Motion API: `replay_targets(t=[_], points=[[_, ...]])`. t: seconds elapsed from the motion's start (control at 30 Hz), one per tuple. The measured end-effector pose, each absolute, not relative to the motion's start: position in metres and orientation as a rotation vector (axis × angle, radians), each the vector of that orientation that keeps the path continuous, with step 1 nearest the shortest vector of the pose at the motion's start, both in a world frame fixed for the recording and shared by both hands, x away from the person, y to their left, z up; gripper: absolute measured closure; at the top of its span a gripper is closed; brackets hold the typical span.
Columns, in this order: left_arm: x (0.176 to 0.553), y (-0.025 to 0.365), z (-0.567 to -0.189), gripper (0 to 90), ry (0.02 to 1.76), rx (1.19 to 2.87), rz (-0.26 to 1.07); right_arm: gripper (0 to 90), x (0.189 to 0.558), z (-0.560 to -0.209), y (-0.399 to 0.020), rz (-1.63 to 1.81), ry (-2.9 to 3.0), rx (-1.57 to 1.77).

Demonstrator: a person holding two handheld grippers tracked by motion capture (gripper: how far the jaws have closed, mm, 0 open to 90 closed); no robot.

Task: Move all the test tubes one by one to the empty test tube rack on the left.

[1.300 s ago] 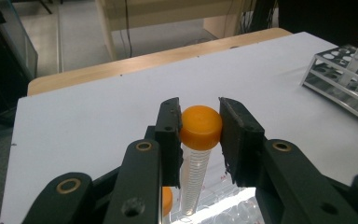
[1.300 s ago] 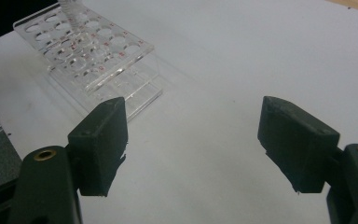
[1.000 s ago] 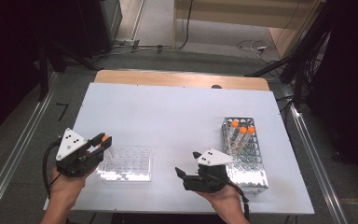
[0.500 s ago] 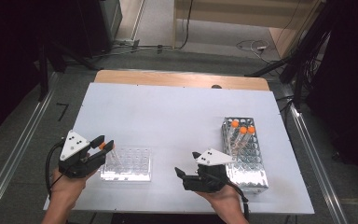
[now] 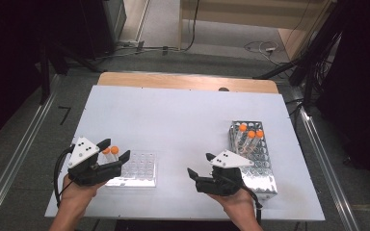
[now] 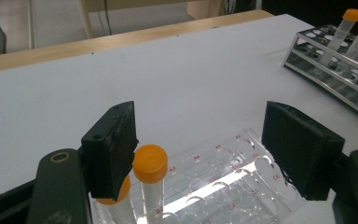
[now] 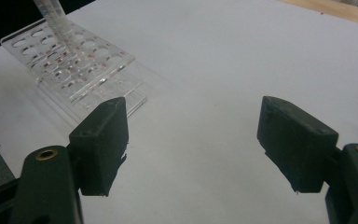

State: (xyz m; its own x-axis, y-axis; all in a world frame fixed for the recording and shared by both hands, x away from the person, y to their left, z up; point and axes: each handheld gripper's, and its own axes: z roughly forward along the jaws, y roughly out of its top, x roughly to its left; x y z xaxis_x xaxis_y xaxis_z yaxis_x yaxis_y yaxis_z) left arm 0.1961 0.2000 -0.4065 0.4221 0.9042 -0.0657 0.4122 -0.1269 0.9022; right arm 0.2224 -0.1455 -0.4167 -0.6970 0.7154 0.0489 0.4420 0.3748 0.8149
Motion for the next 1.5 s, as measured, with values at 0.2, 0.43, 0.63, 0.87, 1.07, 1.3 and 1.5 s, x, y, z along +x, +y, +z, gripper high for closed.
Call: replay_targets(t=[0.2, 0.43, 0.63, 0.87, 1.07, 1.3, 1.5], points=[[0.195, 0.198, -0.405, 27.0, 1.144, 1.72, 0.648, 23.2, 0.226, -0.41, -0.162, 1.23, 2.284, 1.046], [0.195, 0.198, -0.405, 23.9, 1.163, 1.708, 0.652, 23.1, 0.232, -0.4, -0.191, 1.218, 2.208, 1.104], [0.195, 0.197, -0.405, 23.8, 1.161, 1.709, 0.651, 22.9, 0.24, -0.398, -0.217, 1.194, 2.151, 1.17], [0.195, 0.197, -0.405, 23.9, 1.162, 1.708, 0.651, 22.9, 0.248, -0.397, -0.248, 1.144, 2.082, 1.227], [0.195, 0.197, -0.405, 23.9, 1.161, 1.705, 0.652, 22.9, 0.257, -0.398, -0.269, 1.114, 2.029, 1.251], [0.195, 0.197, -0.406, 23.9, 1.161, 1.705, 0.647, 23.8, 0.273, -0.411, -0.29, 1.097, 2.002, 1.272], [0.196, 0.196, -0.406, 24.0, 1.157, 1.706, 0.644, 27.3, 0.286, -0.422, -0.3, 1.08, 2.006, 1.261]])
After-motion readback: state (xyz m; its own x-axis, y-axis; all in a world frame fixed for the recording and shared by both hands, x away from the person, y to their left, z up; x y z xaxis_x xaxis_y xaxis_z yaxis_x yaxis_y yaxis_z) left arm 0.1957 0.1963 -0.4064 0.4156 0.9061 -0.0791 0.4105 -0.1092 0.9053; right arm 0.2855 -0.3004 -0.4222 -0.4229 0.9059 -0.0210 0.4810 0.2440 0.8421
